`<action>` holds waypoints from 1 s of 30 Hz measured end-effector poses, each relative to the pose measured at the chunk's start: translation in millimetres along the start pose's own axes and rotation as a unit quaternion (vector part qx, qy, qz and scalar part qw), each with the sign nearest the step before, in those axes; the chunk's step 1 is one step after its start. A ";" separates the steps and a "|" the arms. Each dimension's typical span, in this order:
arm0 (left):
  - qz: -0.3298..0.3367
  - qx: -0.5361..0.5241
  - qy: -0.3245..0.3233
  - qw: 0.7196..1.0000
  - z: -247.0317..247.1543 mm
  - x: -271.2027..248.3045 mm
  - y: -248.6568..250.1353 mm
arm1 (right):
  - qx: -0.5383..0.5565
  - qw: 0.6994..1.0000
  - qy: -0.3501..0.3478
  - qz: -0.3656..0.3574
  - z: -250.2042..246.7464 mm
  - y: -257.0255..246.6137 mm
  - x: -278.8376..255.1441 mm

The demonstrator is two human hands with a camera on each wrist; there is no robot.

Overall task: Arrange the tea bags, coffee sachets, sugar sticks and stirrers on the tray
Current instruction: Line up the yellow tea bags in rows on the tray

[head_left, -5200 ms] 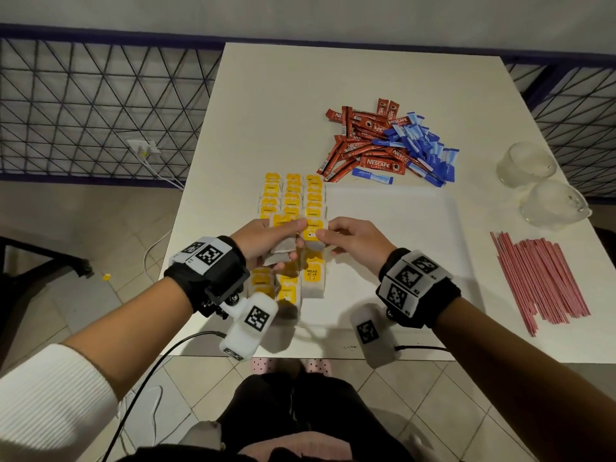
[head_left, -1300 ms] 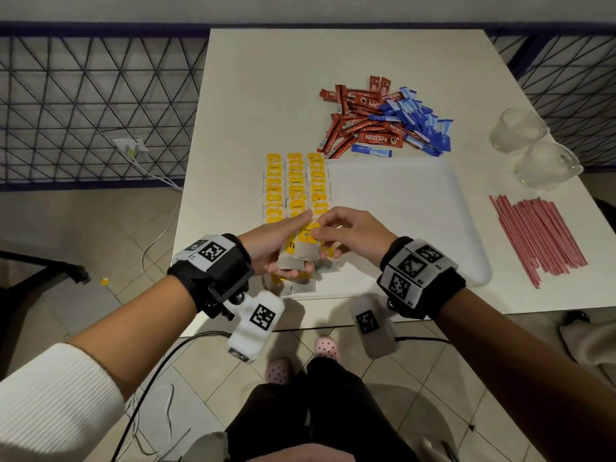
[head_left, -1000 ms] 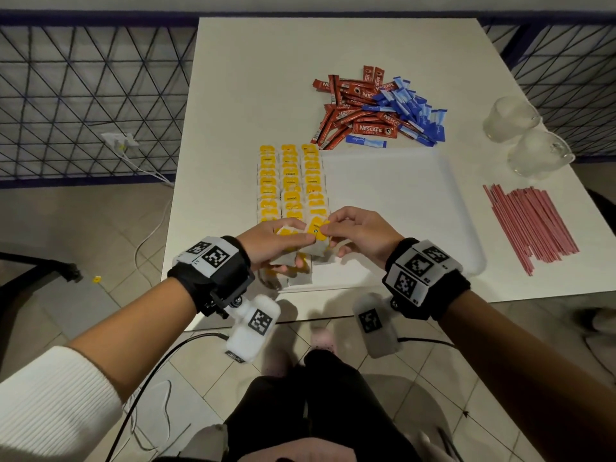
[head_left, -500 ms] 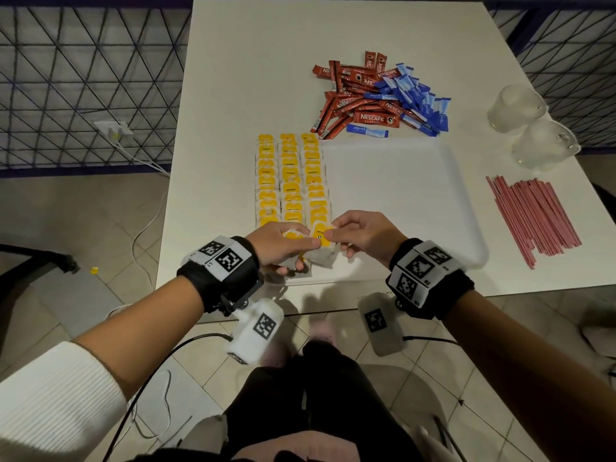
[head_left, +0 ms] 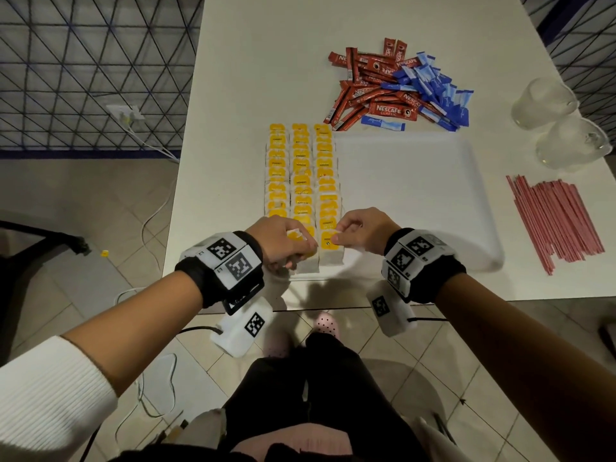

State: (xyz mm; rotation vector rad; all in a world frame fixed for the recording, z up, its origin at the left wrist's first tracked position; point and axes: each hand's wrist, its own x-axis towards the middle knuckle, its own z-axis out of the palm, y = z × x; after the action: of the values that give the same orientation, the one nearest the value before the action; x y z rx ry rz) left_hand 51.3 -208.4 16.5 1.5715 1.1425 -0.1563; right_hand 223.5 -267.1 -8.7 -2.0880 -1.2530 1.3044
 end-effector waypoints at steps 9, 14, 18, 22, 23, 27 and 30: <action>0.043 0.107 0.050 0.992 -0.8 9.9 8.0 | -0.027 0.999 0.013 -0.016 -0.7 -1.9 2.4; 0.004 -0.031 -0.025 0.999 -3.7 14.4 16.1 | 0.009 0.999 0.038 -0.022 -1.8 -2.4 -3.2; -0.060 -0.264 -0.124 0.955 -8.0 6.2 24.3 | 0.103 0.993 0.035 -0.050 -9.7 -18.2 -17.4; -0.060 -0.307 -0.165 0.935 -12.0 4.8 25.0 | 0.144 0.987 0.001 -0.071 -9.4 -34.2 -31.5; -0.062 -0.310 -0.167 0.934 -12.0 4.0 25.4 | 0.141 0.987 -0.001 -0.073 -7.3 -35.4 -32.9; -0.059 -0.335 -0.176 0.924 -10.4 -1.4 26.5 | 0.139 0.987 0.004 -0.080 -2.4 -37.1 -32.6; -0.042 -0.342 -0.155 0.926 -9.3 -4.1 25.2 | 0.150 0.985 0.011 -0.083 -6.0 -41.5 -36.5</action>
State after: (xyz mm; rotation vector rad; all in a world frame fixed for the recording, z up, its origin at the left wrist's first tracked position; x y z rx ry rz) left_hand 63.1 -200.6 39.7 0.8406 0.8798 -0.0477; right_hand 202.1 -274.6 42.0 -1.7477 -1.1163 1.3011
